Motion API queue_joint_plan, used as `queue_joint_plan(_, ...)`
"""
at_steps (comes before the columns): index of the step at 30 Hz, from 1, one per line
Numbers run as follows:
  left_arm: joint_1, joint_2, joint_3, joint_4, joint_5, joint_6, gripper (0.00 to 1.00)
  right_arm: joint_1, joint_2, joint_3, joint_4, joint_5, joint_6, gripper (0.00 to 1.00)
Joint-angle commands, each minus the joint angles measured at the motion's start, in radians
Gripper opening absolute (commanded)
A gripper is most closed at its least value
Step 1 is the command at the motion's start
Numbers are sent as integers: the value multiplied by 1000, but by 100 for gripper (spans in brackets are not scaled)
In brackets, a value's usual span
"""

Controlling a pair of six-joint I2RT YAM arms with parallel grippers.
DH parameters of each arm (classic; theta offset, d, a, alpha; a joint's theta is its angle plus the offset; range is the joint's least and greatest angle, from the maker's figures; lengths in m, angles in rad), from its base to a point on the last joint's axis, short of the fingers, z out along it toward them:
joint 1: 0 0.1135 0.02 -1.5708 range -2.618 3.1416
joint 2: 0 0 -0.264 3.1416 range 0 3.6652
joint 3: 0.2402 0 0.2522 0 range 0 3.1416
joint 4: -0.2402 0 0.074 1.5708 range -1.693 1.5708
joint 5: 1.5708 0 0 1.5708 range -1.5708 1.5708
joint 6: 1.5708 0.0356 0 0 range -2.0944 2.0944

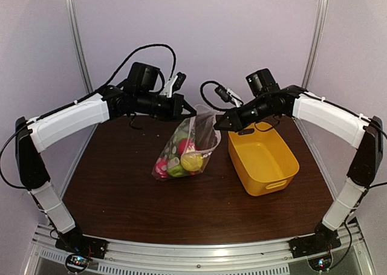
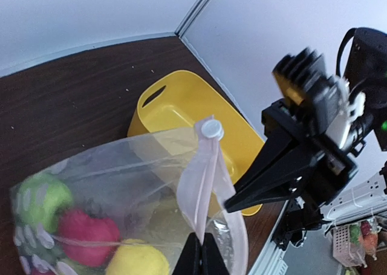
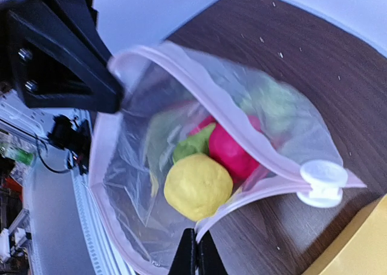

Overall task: Place the food in the zip-top bag and seal the zipper
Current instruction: Pass from the left arm to the right, then pass from the right arm to the left

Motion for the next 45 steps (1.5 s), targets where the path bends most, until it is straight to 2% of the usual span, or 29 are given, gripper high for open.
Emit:
queue_joint_plan(1,1,0,119,-129,-49,161,0,3,-61,70,110,-158,128,0)
queue_joint_plan(5,3,5,110,-143,3,184,0,8,-59,-36,212,-241,218,0)
queue_joint_plan(8,2,-9,95,-137,15,184,31,8,-63,-81,262,-256,259,0)
queue_joint_plan(12,-6,-149,-28,-58,-92,200,62,7,-80,-99,346,-292,328,0)
queue_joint_plan(13,-12,-203,-91,-8,-121,213,69,7,-82,-94,352,-297,333,0)
queue_joint_plan(15,-23,-333,-253,109,-159,240,72,5,-85,-91,362,-303,344,0)
queue_joint_plan(20,-32,-575,-639,358,-160,221,71,-1,-89,-76,380,-325,367,0)
queue_joint_plan(27,-93,-701,-915,632,-171,226,65,-3,-98,-79,371,-317,352,0)
queue_joint_plan(33,-175,-623,-981,828,-258,260,61,-4,-104,-79,354,-305,326,0)
queue_joint_plan(36,-195,-577,-977,879,-293,260,54,-4,-107,-79,344,-302,319,0)
queue_joint_plan(42,-196,-539,-978,920,-341,298,46,-8,-117,-83,335,-295,306,0)
queue_joint_plan(45,-195,-518,-979,952,-322,316,43,-10,-118,-83,335,-296,308,0)
